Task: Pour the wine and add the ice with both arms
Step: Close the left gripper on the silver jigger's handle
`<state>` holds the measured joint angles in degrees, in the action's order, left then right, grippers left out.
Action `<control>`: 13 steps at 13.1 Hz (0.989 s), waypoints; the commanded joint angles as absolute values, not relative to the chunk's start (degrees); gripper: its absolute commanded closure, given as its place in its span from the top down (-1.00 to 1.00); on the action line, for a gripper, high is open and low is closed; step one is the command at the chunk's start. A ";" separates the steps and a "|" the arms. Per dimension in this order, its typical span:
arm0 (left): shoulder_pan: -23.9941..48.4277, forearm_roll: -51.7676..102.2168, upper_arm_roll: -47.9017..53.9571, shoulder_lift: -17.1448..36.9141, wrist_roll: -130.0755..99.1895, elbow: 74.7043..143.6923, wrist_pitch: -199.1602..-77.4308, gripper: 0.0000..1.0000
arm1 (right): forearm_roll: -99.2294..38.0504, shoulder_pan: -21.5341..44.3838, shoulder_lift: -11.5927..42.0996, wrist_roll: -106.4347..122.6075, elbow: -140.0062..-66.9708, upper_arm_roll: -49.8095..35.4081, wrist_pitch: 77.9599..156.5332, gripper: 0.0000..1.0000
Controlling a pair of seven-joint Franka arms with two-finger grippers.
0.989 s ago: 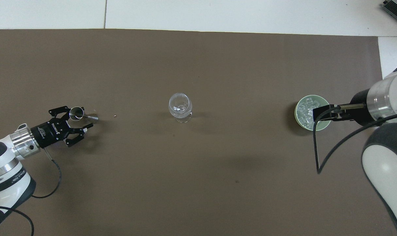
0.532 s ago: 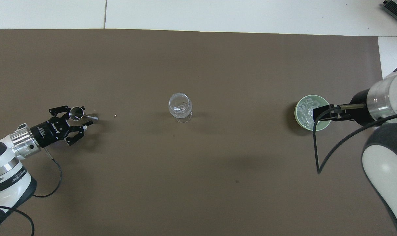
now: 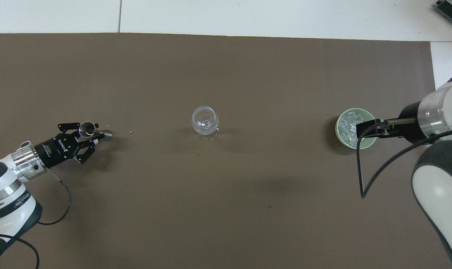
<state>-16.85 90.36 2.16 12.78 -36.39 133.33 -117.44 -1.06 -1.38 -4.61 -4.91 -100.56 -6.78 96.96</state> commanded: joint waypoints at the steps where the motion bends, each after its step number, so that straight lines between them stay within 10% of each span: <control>1: -16.70 92.28 1.93 12.92 -35.33 133.86 -118.30 -0.38 | -1.58 -2.11 -5.80 -3.52 -101.78 -7.03 96.86 1.00; 8: -17.23 92.90 1.93 13.62 -35.68 133.24 -117.60 -1.00 | -1.58 -2.11 -5.80 -3.52 -101.78 -7.12 96.85 1.00; 13: -17.14 92.46 1.85 13.10 -36.12 131.31 -116.19 -1.00 | -1.58 -2.11 -5.80 -3.52 -101.78 -7.12 96.86 1.00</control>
<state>-17.00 91.72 1.98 13.33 -36.38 132.28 -117.31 -1.06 -1.38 -4.60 -4.91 -100.56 -6.78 96.96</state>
